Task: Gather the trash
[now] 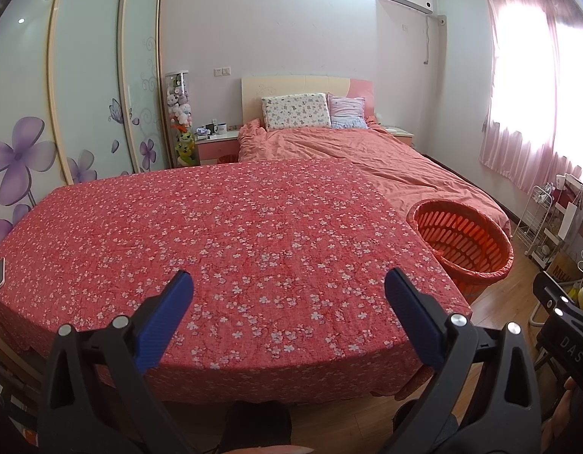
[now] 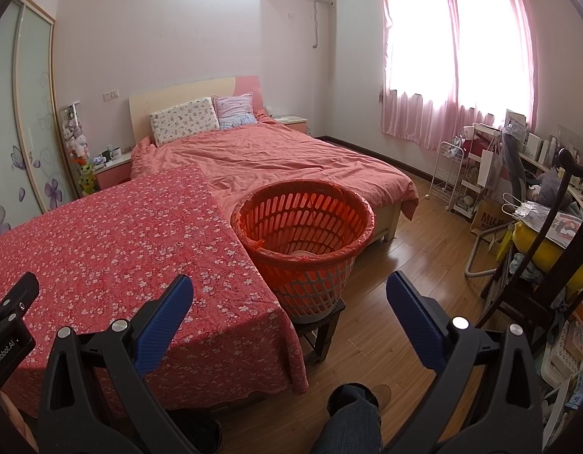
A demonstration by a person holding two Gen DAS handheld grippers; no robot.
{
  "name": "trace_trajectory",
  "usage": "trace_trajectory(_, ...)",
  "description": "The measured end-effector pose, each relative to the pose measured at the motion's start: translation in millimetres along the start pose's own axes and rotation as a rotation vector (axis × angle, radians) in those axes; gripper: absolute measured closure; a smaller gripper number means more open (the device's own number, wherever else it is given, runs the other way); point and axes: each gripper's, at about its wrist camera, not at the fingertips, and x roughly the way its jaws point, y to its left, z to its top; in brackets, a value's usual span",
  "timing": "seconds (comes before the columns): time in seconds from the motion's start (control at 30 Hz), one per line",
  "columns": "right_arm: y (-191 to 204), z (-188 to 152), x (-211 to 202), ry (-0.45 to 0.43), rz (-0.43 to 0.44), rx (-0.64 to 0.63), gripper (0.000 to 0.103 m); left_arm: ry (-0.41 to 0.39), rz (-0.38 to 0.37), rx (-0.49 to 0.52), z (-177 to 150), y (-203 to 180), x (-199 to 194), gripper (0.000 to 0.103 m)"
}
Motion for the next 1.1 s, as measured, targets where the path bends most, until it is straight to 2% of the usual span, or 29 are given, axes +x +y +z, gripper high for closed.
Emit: trace_trajectory(1.1,6.0,-2.9,1.4,0.012,0.004,-0.003,0.002,0.000,0.002,-0.001,0.2,0.5,-0.1,0.004)
